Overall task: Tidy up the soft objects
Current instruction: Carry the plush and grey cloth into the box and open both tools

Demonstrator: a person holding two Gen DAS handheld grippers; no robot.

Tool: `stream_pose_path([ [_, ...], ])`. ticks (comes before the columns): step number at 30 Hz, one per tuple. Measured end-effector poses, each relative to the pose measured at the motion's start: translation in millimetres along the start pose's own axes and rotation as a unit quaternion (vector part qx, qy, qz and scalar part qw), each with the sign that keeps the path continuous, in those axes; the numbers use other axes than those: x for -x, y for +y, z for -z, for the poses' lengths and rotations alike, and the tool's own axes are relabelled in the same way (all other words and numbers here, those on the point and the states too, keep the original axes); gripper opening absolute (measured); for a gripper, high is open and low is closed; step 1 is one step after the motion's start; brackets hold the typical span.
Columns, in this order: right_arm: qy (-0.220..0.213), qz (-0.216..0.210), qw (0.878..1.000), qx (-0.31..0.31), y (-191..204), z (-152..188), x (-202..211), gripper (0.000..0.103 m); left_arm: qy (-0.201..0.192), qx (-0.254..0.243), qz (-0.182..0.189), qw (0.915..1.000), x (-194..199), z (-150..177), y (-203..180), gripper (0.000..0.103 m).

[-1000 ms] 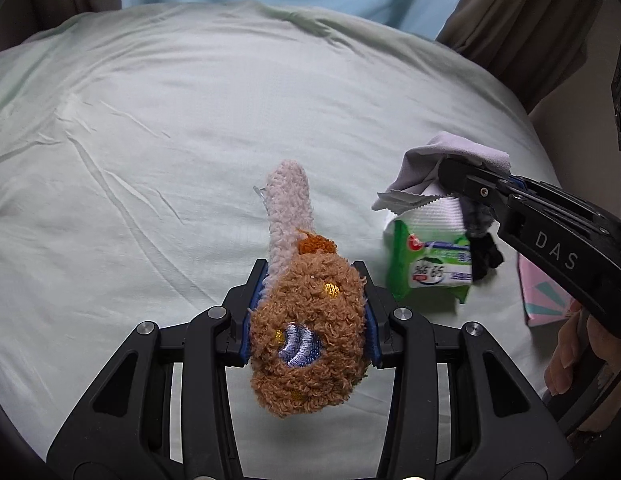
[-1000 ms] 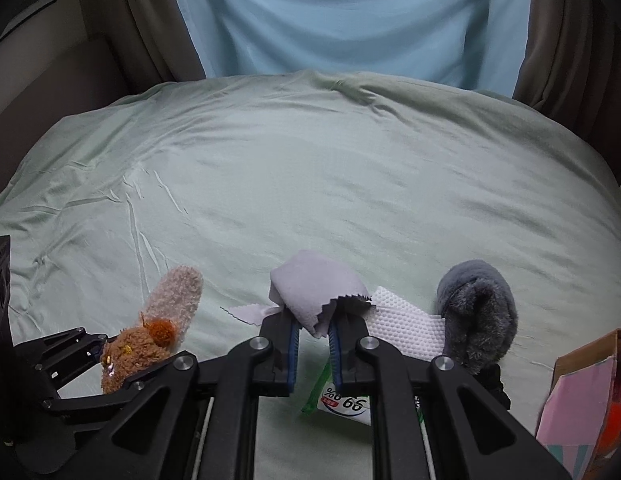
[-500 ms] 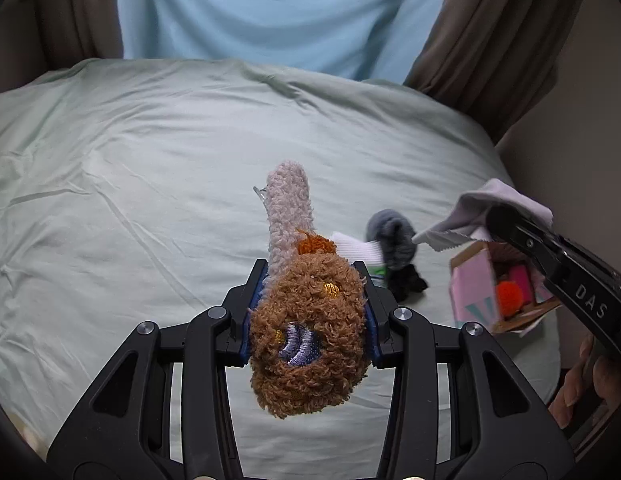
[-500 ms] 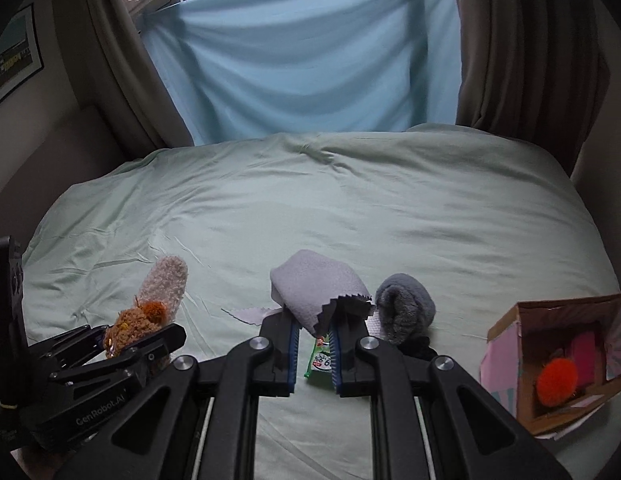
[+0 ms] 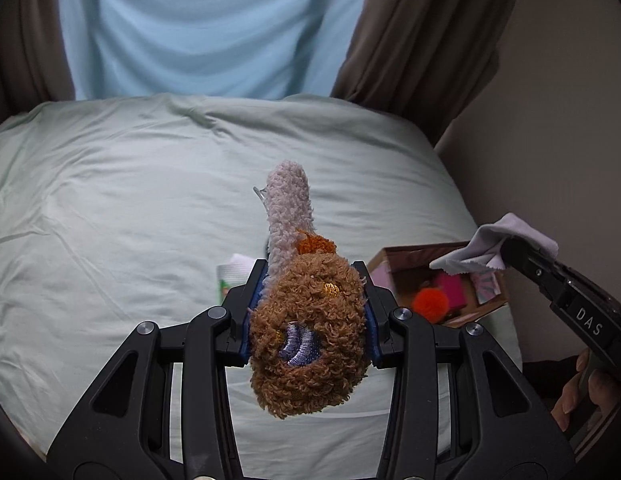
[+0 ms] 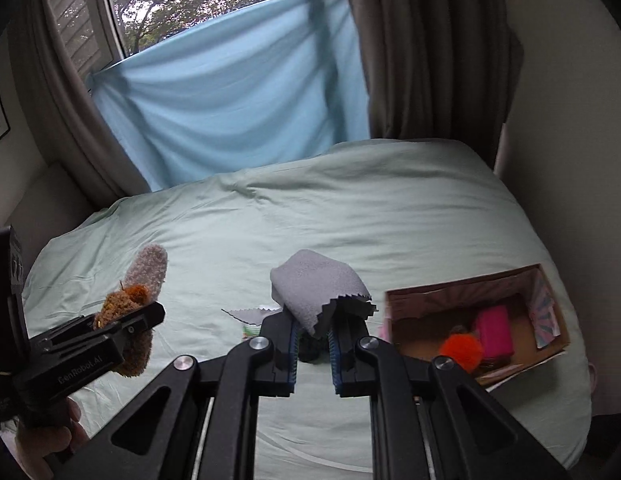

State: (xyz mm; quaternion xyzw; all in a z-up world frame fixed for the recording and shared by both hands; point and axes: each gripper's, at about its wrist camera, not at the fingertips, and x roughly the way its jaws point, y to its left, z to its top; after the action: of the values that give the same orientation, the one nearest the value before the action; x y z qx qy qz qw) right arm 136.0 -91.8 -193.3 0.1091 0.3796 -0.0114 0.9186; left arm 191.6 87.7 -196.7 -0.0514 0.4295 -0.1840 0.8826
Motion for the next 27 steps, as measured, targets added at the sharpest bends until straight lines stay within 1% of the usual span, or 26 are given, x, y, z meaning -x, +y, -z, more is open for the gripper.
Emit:
stream_pose_path([
  [3,0.004,0.001,1.000,-0.001,-35,-7,13,0.012,0.000,0.008,0.014,0.9999,-3,-3,-38,0.037],
  [8,0.009,0.003,1.000,0.004,-92,-18,23,0.012,0.006,-0.002,0.014,0.9999,-22,-4,-101,0.037],
  [12,0.021,0.001,1.000,0.007,-139,-24,20,0.012,0.020,-0.004,0.016,0.9997,-52,1,-150,0.037],
  [16,0.046,0.001,0.999,0.005,-183,-24,6,0.012,0.044,-0.008,0.016,0.9989,-85,10,-191,0.037],
  [20,0.074,0.006,0.997,-0.007,-226,-23,-14,0.012,0.074,-0.017,0.014,0.9970,-117,16,-222,0.037],
  [23,0.094,0.009,0.995,-0.013,-247,-18,-32,0.012,0.101,-0.019,0.009,0.9947,-148,20,-243,0.037],
  [27,0.120,0.011,0.992,-0.024,-271,-11,-60,0.012,0.140,-0.011,0.004,0.9902,-192,25,-246,0.037],
])
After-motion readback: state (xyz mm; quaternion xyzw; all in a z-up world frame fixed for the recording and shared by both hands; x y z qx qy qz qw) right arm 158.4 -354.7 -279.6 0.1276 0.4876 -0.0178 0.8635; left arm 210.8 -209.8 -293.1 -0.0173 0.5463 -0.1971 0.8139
